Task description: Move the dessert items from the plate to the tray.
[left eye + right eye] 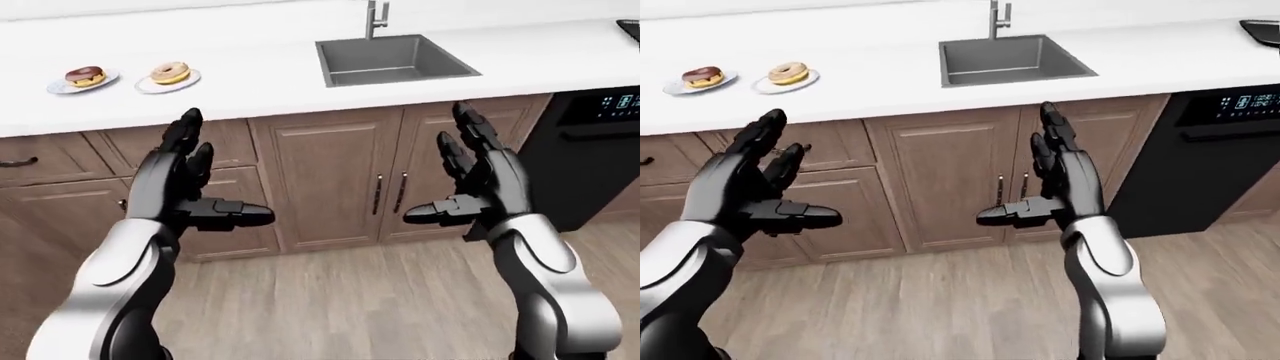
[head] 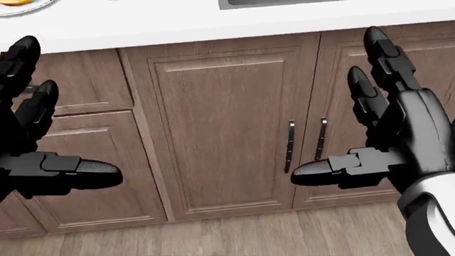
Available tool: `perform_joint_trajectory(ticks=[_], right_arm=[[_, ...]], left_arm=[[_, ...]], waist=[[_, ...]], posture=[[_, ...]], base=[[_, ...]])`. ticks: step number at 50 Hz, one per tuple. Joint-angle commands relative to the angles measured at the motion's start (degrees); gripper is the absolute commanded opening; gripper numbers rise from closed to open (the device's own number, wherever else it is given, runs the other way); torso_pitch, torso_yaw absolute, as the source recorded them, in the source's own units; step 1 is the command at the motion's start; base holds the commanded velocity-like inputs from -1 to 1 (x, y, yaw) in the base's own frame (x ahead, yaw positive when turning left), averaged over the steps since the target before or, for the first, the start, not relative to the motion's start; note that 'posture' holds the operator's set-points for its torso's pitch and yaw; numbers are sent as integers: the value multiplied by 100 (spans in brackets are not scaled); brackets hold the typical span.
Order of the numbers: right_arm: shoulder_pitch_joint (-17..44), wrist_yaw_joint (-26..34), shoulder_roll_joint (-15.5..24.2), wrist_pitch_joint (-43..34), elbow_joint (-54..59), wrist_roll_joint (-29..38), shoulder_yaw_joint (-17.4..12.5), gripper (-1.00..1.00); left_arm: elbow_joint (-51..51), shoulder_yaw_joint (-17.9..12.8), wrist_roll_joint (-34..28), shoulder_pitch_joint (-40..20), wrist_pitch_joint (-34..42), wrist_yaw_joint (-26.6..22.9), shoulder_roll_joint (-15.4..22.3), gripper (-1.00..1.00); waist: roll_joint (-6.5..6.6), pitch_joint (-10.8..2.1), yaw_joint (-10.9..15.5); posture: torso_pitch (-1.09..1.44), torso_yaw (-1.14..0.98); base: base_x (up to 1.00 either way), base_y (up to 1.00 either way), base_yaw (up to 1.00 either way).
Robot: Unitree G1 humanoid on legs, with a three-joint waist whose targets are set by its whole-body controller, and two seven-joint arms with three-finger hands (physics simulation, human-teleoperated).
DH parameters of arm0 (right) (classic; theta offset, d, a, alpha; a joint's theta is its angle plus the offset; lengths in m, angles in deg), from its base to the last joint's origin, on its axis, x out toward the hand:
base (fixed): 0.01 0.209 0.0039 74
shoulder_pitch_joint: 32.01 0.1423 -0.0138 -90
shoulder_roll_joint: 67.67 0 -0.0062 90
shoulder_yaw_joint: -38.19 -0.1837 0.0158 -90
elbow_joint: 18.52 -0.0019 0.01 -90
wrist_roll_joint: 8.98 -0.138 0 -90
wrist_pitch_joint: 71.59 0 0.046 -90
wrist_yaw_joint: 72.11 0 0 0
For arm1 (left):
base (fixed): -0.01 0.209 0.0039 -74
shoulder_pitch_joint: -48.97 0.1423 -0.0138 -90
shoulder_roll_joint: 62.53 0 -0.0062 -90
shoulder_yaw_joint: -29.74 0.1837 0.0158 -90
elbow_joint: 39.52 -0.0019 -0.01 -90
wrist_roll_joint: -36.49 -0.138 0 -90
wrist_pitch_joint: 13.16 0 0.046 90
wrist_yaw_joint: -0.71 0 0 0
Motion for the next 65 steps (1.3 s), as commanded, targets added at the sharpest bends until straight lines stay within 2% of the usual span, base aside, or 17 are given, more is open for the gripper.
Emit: perform_joint_trajectory(ticks=[1,2,11,13,20,25,32,36,37,42,47,48,50,60,62,63,65], right_arm=[[103,11,1,50,-178,-63,11,100],[110,4,1,41,-179,-68,8,100],[212,-39,37,-69,-230,-133,22,100],[240,-61,11,-118,-242,-183,18,100],[473,-182,81,-517,-502,-476,-122,100],[521,-303,166,-639,-606,-629,-158,100],[541,-384,180,-614,-582,-795,-188,100],[581,-456,221,-664,-615,-912,-213,100],[545,-456,219,-633,-619,-924,-206,100],[582,-537,167,-657,-572,-1218,-350,100],[805,-726,379,-727,-434,-1413,-397,100],[937,-788,453,-846,-474,-1529,-457,100],[1040,-870,567,-922,-471,-1648,-471,100],[1248,-1154,950,-1008,-389,-2158,-684,100],[1269,-1241,967,-977,-368,-2328,-778,100],[1237,-1253,994,-946,-376,-2362,-761,100],[1251,-1326,1063,-962,-388,-2502,-821,100]], left_arm=[[111,-95,-15,-120,-91,28,76,100],[109,-79,-19,-81,-130,27,72,100],[214,-77,-3,-227,95,-2,156,100],[176,-73,-13,-223,59,-12,152,100],[341,-170,73,-481,406,-17,200,100],[455,-205,141,-561,584,-32,193,100],[454,-168,149,-507,501,4,134,100],[528,-192,189,-667,699,39,148,100],[495,-152,174,-633,627,46,141,100],[589,-121,153,-666,734,52,146,100],[584,-123,123,-969,981,9,244,100],[530,-156,117,-1147,1086,-9,308,100],[483,-189,105,-1375,1234,-28,361,100],[314,-136,-18,-1895,1515,-98,466,100],[309,-94,-52,-1910,1510,-110,460,100],[302,-74,-69,-1891,1488,-120,464,100],[264,-69,-98,-2013,1564,-154,515,100]], waist=[[339,-218,55],[-92,-35,56],[-538,77,100],[-874,-41,24],[-694,-28,-42],[210,-197,-69],[-341,180,88],[-926,-36,-93],[-677,217,-75],[-749,-70,-77],[47,-44,-84],[-58,250,-183],[28,-53,-102],[-314,66,-87],[-678,110,-333],[-517,319,-312],[-292,105,-227]], posture=[[0,0],[0,0],[0,0],[0,0],[0,0],[0,0],[0,0],[0,0],[0,0],[0,0],[0,0],[0,0],[0,0],[0,0],[0,0],[0,0],[0,0]], base=[[4,85,0],[4,84,0],[7,84,0],[10,85,0],[15,98,0],[21,98,0],[30,98,0],[41,98,0],[41,98,0],[40,99,0],[55,73,0],[70,0,0],[23,-49,0],[16,-100,0],[17,-50,-50],[16,0,-100],[16,0,-100]])
